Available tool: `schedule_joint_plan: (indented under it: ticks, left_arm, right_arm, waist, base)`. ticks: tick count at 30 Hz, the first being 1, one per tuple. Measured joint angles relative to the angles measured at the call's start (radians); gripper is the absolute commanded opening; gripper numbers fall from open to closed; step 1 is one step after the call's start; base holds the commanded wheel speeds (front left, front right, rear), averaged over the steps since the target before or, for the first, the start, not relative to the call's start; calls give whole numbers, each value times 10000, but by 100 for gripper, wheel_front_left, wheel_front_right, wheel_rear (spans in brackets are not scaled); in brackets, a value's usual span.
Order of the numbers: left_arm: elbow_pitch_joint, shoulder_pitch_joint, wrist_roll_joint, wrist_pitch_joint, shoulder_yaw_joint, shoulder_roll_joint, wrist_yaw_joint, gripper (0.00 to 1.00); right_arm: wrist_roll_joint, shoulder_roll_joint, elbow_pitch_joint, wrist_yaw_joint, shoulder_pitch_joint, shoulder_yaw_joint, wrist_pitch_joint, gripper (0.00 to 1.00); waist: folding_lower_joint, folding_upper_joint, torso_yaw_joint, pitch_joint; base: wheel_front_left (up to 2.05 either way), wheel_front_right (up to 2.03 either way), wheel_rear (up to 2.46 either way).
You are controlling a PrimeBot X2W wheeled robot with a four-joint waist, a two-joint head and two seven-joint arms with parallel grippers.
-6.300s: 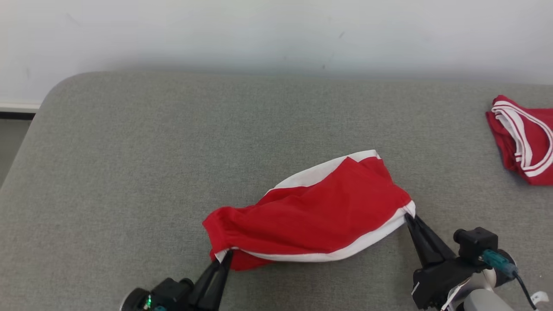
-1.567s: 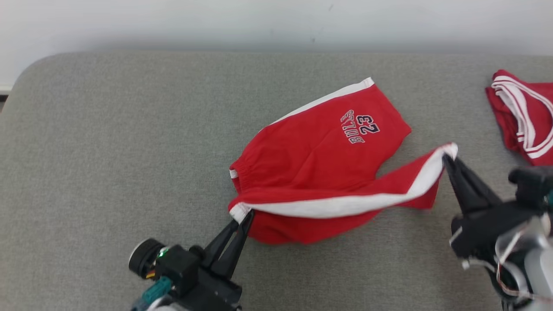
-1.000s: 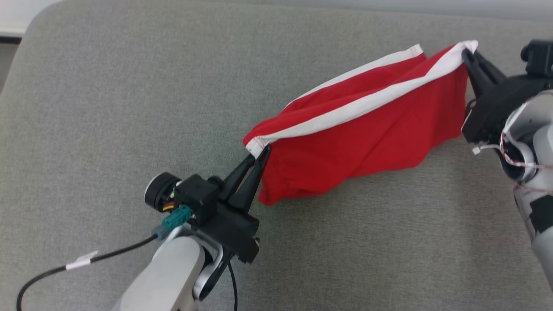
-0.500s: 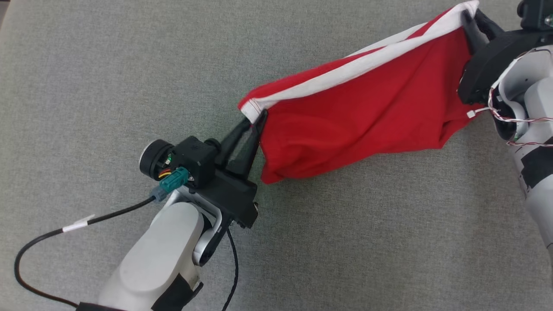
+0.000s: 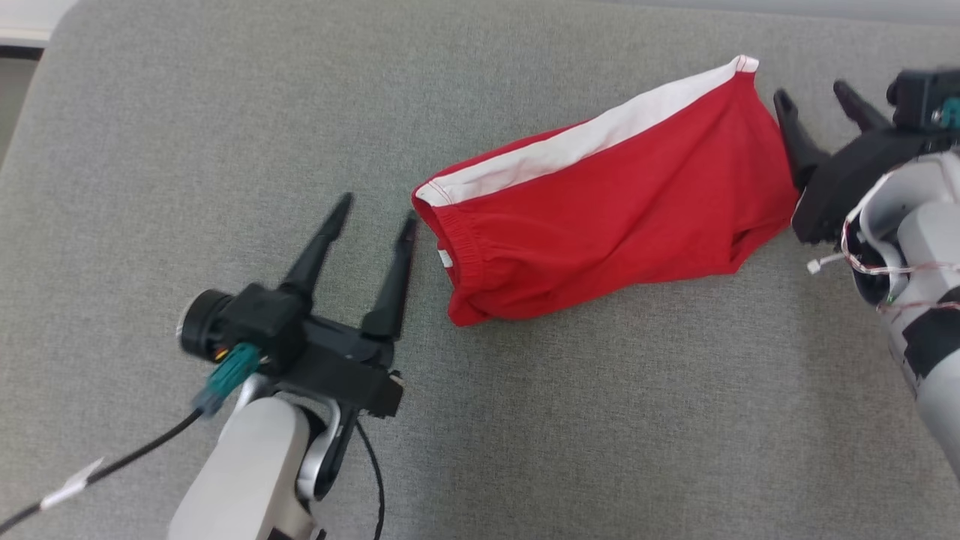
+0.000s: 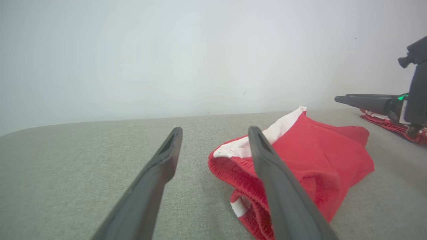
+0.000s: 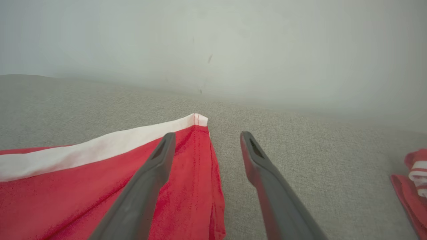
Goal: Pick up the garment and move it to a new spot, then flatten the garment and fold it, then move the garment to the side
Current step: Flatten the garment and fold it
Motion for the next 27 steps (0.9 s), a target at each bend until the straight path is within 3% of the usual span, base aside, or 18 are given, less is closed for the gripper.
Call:
schedule_joint_plan:
  ticks: [4,12,25,26,27]
  left_arm:
    - [-1043,873,556,0,991,-171,267,100]
    - [-2010,2165,1237,0,2251,-606,251,100]
    - [-2092,2681,1616,0,2706,-974,-82,100]
    - [-2090,2681,1616,0,2719,-974,-88,100]
    - [-2084,2682,1620,0,2723,-978,-90,100]
  right_arm:
    - [372,-102,38,0,552,194,-82,100]
    - [844,-180,504,0,1041,276,-88,100]
    - [1064,244,2234,0,804,92,-148,100]
    - [1122,274,2337,0,764,73,-67,97]
    - [1160,299,2439,0,721,63,13,35]
  waist:
    - [0,-1,9,-234]
    - [-1,-1,290,-414]
    - [0,-1,766,-338]
    - [0,-1,790,-332]
    - [-1,-2,813,-328]
  base:
    - [0,0,0]
    - [0,0,0]
    - [0,0,0]
    - [0,0,0]
    - [0,0,0]
